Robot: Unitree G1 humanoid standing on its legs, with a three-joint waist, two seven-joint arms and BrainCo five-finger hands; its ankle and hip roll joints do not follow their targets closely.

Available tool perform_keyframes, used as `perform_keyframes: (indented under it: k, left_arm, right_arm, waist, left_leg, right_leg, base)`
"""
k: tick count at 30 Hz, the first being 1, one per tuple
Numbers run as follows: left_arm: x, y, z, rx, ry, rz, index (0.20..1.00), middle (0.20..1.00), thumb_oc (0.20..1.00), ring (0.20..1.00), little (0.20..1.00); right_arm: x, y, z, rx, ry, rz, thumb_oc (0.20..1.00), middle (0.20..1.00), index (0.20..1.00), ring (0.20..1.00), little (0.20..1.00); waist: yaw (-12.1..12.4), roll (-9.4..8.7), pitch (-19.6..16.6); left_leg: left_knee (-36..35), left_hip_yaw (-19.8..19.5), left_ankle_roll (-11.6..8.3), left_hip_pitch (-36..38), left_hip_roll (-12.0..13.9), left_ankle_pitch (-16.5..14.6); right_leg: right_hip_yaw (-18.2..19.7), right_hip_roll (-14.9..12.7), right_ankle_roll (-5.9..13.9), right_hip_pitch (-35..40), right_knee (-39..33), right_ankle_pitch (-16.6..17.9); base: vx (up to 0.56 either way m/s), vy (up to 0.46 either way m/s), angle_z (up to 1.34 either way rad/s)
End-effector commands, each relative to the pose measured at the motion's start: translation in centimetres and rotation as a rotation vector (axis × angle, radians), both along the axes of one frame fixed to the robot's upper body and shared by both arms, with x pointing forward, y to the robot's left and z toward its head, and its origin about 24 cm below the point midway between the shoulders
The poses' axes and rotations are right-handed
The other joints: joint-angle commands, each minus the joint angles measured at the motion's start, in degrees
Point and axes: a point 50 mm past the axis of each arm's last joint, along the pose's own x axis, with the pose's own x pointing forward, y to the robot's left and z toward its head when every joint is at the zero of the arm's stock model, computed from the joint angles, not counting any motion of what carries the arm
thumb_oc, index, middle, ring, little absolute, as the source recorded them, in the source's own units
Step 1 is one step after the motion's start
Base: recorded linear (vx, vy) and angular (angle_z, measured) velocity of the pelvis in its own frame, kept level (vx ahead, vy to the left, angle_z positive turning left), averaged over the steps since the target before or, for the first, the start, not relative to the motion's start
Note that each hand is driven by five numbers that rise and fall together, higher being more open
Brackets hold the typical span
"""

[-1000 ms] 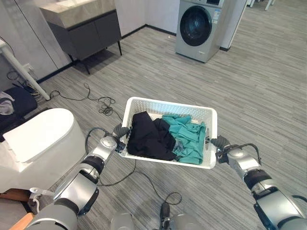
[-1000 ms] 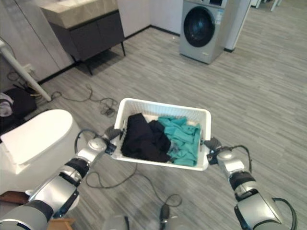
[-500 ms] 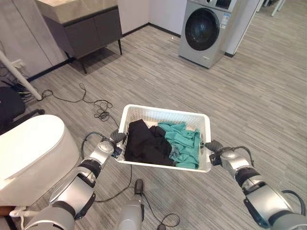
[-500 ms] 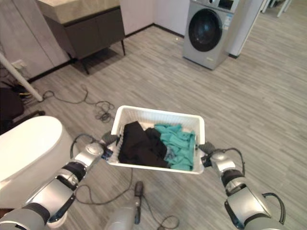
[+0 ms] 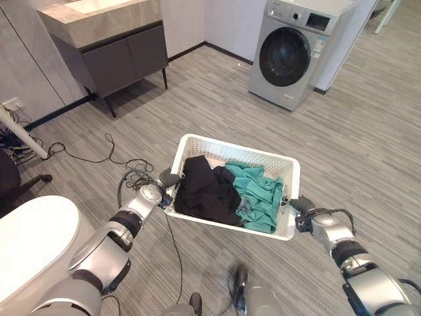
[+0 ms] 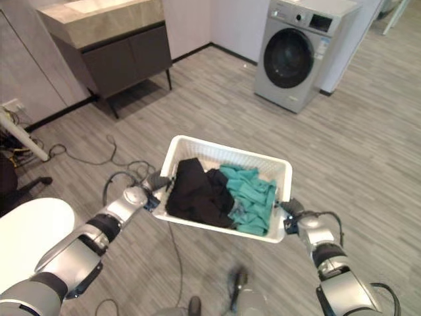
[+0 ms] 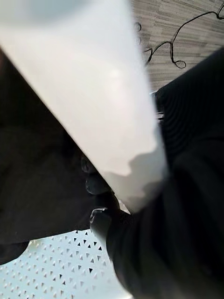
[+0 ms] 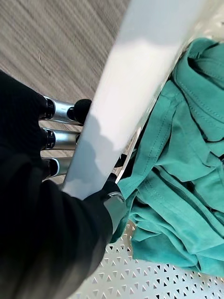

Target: Grab the laundry basket,head to the washer,open it,put in the laundry and shut it.

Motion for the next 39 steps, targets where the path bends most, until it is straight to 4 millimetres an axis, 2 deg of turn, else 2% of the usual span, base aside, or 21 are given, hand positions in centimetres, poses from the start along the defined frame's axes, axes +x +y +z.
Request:
perform_keyframes:
  k: [1,5,7,8,10,11,15,16,18,19,21,24,25,29,30,33,34,35,36,38,39]
  left_arm:
    - [1.3,2.0,2.8,-0.004,-0.135,0.059,0.200,0.200,0.200,0.200,0.200]
    - [0.8,1.9,2.0,0.016,-0.117,0.035,0.200,0.200,0.200,0.200,0.200]
    - [0.7,1.9,1.9,0.026,-0.112,0.030,0.200,0.200,0.200,0.200,0.200]
    - [0.5,2.3,1.0,0.023,-0.072,0.058,0.200,0.200,0.200,0.200,0.200]
    - [0.5,2.3,1.1,0.023,-0.072,0.058,0.200,0.200,0.200,0.200,0.200]
    - [0.5,3.8,1.4,0.010,-0.069,0.113,0.200,0.200,0.200,0.200,0.200]
    - [0.8,3.7,2.0,0.002,-0.091,0.121,0.200,0.200,0.200,0.200,0.200]
    - [0.9,3.6,2.3,-0.004,-0.108,0.116,0.200,0.200,0.200,0.200,0.200]
    - [0.9,3.4,2.5,-0.018,-0.124,0.113,0.200,0.200,0.200,0.200,0.200]
    - [0.9,3.5,2.8,-0.025,-0.137,0.113,0.200,0.200,0.200,0.200,0.200]
    - [0.8,3.5,2.8,-0.037,-0.143,0.111,0.200,0.200,0.200,0.200,0.200]
    - [0.7,3.2,2.6,-0.037,-0.139,0.095,0.200,0.200,0.200,0.200,0.200]
    - [0.8,3.2,2.6,-0.031,-0.136,0.092,0.200,0.200,0.200,0.200,0.200]
    - [0.8,3.7,2.8,-0.029,-0.142,0.102,0.200,0.200,0.200,0.200,0.200]
    - [0.7,3.8,2.7,-0.023,-0.139,0.106,0.200,0.200,0.200,0.200,0.200]
    - [0.3,4.3,2.1,-0.006,-0.117,0.113,0.200,0.200,0.200,0.200,0.200]
    - [0.3,4.3,2.1,-0.006,-0.117,0.113,0.200,0.200,0.200,0.200,0.200]
    - [0.2,4.5,1.7,0.015,-0.098,0.114,0.200,0.200,0.200,0.200,0.200]
    - [0.1,4.7,1.7,0.022,-0.097,0.121,0.200,0.200,0.200,0.200,0.200]
    - [0.2,4.8,1.9,0.029,-0.101,0.124,0.200,0.200,0.200,0.200,0.200]
    - [0.7,4.9,2.5,0.045,-0.111,0.124,0.200,0.200,0.200,0.200,0.200]
  right_arm:
    - [1.0,-3.7,4.0,-0.016,-0.169,-0.076,0.200,0.200,0.200,0.200,0.200]
    - [0.0,-3.2,2.3,0.007,-0.116,-0.055,0.200,0.200,0.200,0.200,0.200]
    - [-0.1,-3.0,2.2,0.009,-0.107,-0.043,0.200,0.200,0.200,0.200,0.200]
    - [-0.5,-3.4,1.4,0.004,-0.066,-0.055,0.200,0.200,0.200,0.200,0.200]
    - [-0.5,-3.4,1.4,0.004,-0.066,-0.055,0.200,0.200,0.200,0.200,0.200]
    - [0.2,-3.2,1.8,-0.016,-0.066,-0.053,0.200,0.200,0.200,0.200,0.200]
    - [1.1,-3.0,2.8,-0.040,-0.092,-0.046,0.200,0.200,0.200,0.200,0.200]
    - [1.6,-2.5,3.3,-0.052,-0.112,-0.024,0.200,0.200,0.200,0.200,0.200]
    - [1.9,-1.9,3.7,-0.063,-0.134,0.013,0.200,0.200,0.200,0.200,0.200]
    - [2.0,-1.6,3.9,-0.066,-0.149,0.029,0.200,0.200,0.200,0.200,0.200]
    - [2.0,-1.2,3.9,-0.064,-0.167,0.039,0.200,0.200,0.200,0.200,0.200]
    - [2.0,-0.9,3.4,-0.065,-0.160,0.035,0.200,0.200,0.200,0.200,0.200]
    - [1.9,-0.6,3.0,-0.061,-0.145,0.035,0.200,0.200,0.200,0.200,0.200]
    - [1.8,-0.7,2.6,-0.073,-0.119,0.035,0.200,0.200,0.200,0.200,0.200]
    - [1.5,-0.7,2.1,-0.068,-0.105,0.031,0.200,0.200,0.200,0.200,0.200]
    - [0.2,-1.5,0.4,-0.026,-0.036,-0.033,0.200,0.200,0.200,0.200,0.200]
    - [0.2,-1.5,0.4,-0.026,-0.036,-0.033,0.200,0.200,0.200,0.200,0.200]
    - [-0.4,-2.5,-0.2,-0.028,0.005,-0.075,0.200,0.200,0.200,0.200,0.200]
    - [-0.5,-2.6,-0.2,-0.032,0.009,-0.080,0.200,0.200,0.200,0.200,0.200]
    - [-0.6,-3.1,-0.2,-0.040,0.015,-0.089,0.200,0.200,0.200,0.200,0.200]
    - [-0.9,-4.2,0.1,-0.060,0.022,-0.113,0.200,0.200,0.200,0.200,0.200]
  waist:
    - [-0.37,0.32,-3.43]
    - [-0.45,-0.15,-5.65]
    - [-0.72,-0.09,-6.10]
    - [-1.68,0.61,-7.01]
    - [-1.85,0.43,-7.18]
    - [0.79,-1.19,-5.45]
    - [2.73,-2.14,-4.09]
    - [4.80,-2.60,-3.51]
    - [6.53,-2.79,-3.07]
    - [7.32,-2.26,-2.96]
    - [8.70,-1.26,-3.05]
    - [9.72,-0.96,-3.07]
    - [10.27,-1.16,-2.99]
    - [11.52,-1.56,-4.84]
    - [11.77,-2.02,-5.22]
    - [11.68,-3.21,-6.03]
    - [11.69,-3.20,-6.06]
    - [10.80,-2.48,-5.78]
    - [10.36,-1.58,-5.86]
    - [9.72,-0.58,-5.85]
    - [8.12,0.13,-5.03]
  left_leg:
    - [6.14,-0.50,-7.98,1.70,0.63,-8.52]
    - [7.61,0.26,-10.14,6.93,1.67,-10.84]
    - [8.69,0.30,-10.96,7.83,2.63,-10.39]
    - [21.08,0.85,-13.90,5.01,9.20,-1.41]
    - [21.11,0.66,-13.86,4.69,9.00,-1.27]
    - [45.83,-1.85,-12.02,-6.89,10.44,8.10]
    - [48.55,-1.54,-10.28,-13.38,10.07,5.55]
    - [44.02,0.52,-10.11,-18.53,9.75,3.77]
    - [35.15,1.04,-10.05,-21.21,7.68,3.77]
    - [26.52,1.06,-10.10,-21.81,6.90,4.12]
    - [7.16,-0.47,-10.49,-20.42,6.03,7.16]
    - [-4.87,1.08,-11.09,-23.09,5.87,9.06]
    - [-3.98,3.42,-11.03,-24.68,6.26,9.55]
    - [-0.34,2.30,-9.56,-23.38,6.07,10.54]
    - [1.49,1.98,-8.89,-22.98,5.56,10.69]
    - [5.39,3.90,-5.90,-20.05,4.13,7.36]
    - [5.40,3.90,-5.90,-20.08,4.14,7.36]
    - [5.54,5.88,-4.56,-15.69,3.82,4.54]
    - [4.75,6.23,-4.07,-13.39,3.87,3.77]
    - [3.75,6.41,-3.84,-11.06,4.18,3.11]
    - [2.25,5.61,-4.39,-7.99,4.13,2.48]
  right_leg:
    - [0.76,-0.75,3.50,1.05,-8.52,4.26]
    - [-4.71,-2.18,3.56,3.76,-8.17,6.84]
    - [-5.09,-1.95,3.25,4.27,-7.01,7.47]
    - [-4.22,1.63,-0.05,6.56,-3.43,4.82]
    - [-4.33,1.39,-0.04,6.36,-3.44,4.87]
    - [-2.13,5.35,-5.03,11.58,-2.89,0.83]
    - [-0.18,6.49,-6.13,14.07,-3.14,-0.80]
    - [0.83,6.81,-5.63,16.55,-4.08,-2.25]
    - [1.96,7.13,-5.26,18.53,-4.09,-3.36]
    - [2.33,7.74,-4.86,19.86,-4.20,-4.35]
    - [2.88,8.71,-4.32,22.43,-4.08,-6.65]
    - [2.93,9.98,-4.43,25.34,-2.79,-10.30]
    - [3.41,10.62,-4.69,26.77,-1.26,-12.03]
    - [6.16,10.74,-4.10,28.49,3.15,-14.50]
    - [6.56,10.19,-3.23,28.47,6.26,-13.46]
    - [5.81,5.85,2.79,23.42,22.43,-1.22]
    - [5.82,5.86,2.78,23.39,22.43,-1.21]
    - [1.30,1.28,4.91,19.87,32.15,5.15]
    - [-1.26,-0.81,4.75,18.03,35.16,5.44]
    - [-3.83,-2.80,4.22,15.92,36.56,4.82]
    - [-8.08,-4.51,2.52,13.59,33.85,-0.02]
  base:
    - [0.50,-0.122,0.40]
    - [0.56,-0.181,0.15]
    - [0.57,-0.288,0.00]
    - [0.54,-0.343,-0.03]
    - [0.52,-0.390,0.11]
    - [0.50,-0.435,0.06]
    - [0.35,-0.234,-0.43]
    - [0.34,-0.069,-0.78]
    - [0.46,-0.023,-0.27]
    - [0.48,0.075,-0.58]
    - [0.50,0.109,-0.45]
    - [0.53,0.096,-0.01]
    - [0.47,0.088,-0.09]
    - [0.51,0.146,-0.25]
    - [0.60,0.217,-0.46]
    - [0.43,0.194,-0.47]
    - [0.44,0.263,-0.36]
    - [0.43,0.276,-0.15]
    - [0.43,0.275,-0.06]
    - [0.31,0.157,0.10]
    - [0.56,0.115,0.07]
